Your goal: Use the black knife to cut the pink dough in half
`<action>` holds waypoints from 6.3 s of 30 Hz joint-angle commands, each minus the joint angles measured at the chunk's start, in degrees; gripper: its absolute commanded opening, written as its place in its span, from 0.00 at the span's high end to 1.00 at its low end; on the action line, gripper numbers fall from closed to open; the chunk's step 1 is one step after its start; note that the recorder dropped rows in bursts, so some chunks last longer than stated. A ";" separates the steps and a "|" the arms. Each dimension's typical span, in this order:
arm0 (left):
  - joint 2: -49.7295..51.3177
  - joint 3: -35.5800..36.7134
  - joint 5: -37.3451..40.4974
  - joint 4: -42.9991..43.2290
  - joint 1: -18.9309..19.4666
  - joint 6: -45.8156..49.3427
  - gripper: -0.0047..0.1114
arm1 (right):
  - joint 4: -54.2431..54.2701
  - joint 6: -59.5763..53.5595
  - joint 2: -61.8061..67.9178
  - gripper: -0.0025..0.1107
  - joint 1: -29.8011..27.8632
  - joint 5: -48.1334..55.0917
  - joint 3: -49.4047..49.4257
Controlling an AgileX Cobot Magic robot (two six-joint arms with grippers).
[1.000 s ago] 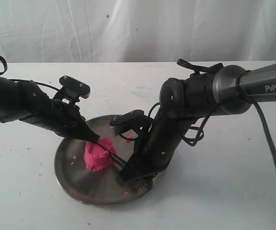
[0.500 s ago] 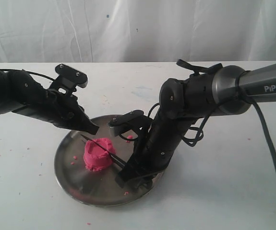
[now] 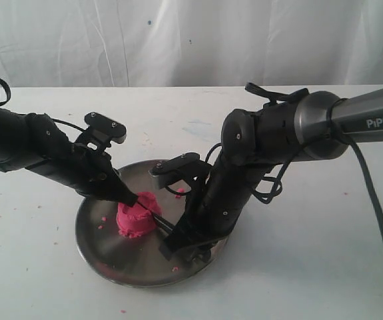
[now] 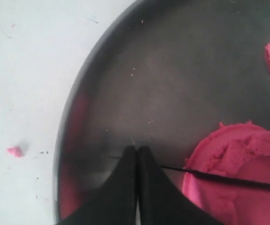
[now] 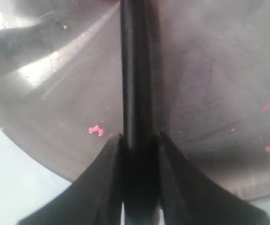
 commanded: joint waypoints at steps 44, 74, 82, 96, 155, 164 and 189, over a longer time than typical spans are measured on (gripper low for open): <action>-0.26 0.44 -3.64 -0.49 -0.40 -0.17 0.96 | 0.20 -1.48 1.23 0.98 0.00 -1.36 -0.42; 5.70 -2.27 -0.58 -1.38 -0.40 0.04 0.96 | 1.04 -2.60 3.56 0.98 0.00 -3.41 -0.42; 5.70 -2.27 -0.58 -1.38 -0.40 0.04 0.96 | 1.48 -2.60 3.55 0.98 0.00 -3.05 -0.52; 2.62 -2.27 -3.52 3.97 -0.40 1.75 0.96 | 1.48 -2.60 3.42 0.98 0.00 -2.82 -0.52; -50.29 23.71 -15.46 3.56 -0.26 -4.48 0.96 | -7.22 6.57 3.42 0.98 2.86 -2.38 -0.52; -50.29 23.71 -15.44 3.67 -0.26 -4.48 0.96 | -11.53 12.58 3.42 0.98 2.86 -3.54 -0.52; -50.29 23.71 -15.09 3.67 -0.26 -4.48 0.96 | -5.73 4.88 -15.23 0.98 2.86 -2.56 -0.52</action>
